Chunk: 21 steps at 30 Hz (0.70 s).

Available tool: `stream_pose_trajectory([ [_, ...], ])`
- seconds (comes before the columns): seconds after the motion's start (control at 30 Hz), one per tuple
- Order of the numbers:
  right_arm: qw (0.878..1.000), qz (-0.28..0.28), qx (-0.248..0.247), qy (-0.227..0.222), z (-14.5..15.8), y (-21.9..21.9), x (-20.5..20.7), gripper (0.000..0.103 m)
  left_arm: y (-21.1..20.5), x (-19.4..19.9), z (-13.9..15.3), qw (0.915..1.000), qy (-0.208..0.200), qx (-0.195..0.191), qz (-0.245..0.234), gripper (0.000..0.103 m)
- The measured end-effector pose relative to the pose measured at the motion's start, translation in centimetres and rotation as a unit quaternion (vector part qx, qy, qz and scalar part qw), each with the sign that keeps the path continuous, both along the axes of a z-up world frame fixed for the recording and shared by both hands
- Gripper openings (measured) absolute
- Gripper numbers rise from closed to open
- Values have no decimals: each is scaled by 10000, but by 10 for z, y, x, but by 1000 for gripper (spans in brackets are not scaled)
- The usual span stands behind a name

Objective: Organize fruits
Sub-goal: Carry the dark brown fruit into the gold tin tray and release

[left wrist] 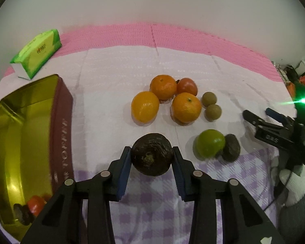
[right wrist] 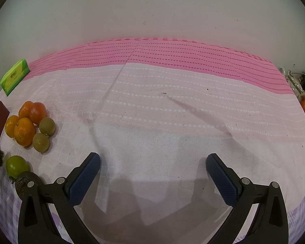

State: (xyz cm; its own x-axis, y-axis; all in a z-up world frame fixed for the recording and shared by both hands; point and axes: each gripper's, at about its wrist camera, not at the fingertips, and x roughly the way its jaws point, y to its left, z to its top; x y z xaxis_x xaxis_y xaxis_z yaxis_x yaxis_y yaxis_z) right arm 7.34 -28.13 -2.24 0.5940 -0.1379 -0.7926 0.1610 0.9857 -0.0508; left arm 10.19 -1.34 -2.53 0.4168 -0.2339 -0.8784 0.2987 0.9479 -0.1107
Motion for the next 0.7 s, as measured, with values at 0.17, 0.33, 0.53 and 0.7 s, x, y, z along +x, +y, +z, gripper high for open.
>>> stream_pose_trajectory([
  [0.17, 10000, 0, 0, 0, 0, 0, 0, 103, 17, -11, 20, 9998, -140, -64, 141, 35],
  [0.33, 10000, 1, 0, -1, 0, 0, 0, 103, 44, -21, 37, 9989, -308, 66, 358, 35],
  [0.53, 10000, 2, 0, -1, 0, 0, 0, 103, 81, -22, 50, 9964, -423, 205, 703, 35],
  [0.7, 10000, 2, -1, 0, 0, 0, 0, 103, 118, -17, 53, 9926, -422, 408, 1062, 35],
])
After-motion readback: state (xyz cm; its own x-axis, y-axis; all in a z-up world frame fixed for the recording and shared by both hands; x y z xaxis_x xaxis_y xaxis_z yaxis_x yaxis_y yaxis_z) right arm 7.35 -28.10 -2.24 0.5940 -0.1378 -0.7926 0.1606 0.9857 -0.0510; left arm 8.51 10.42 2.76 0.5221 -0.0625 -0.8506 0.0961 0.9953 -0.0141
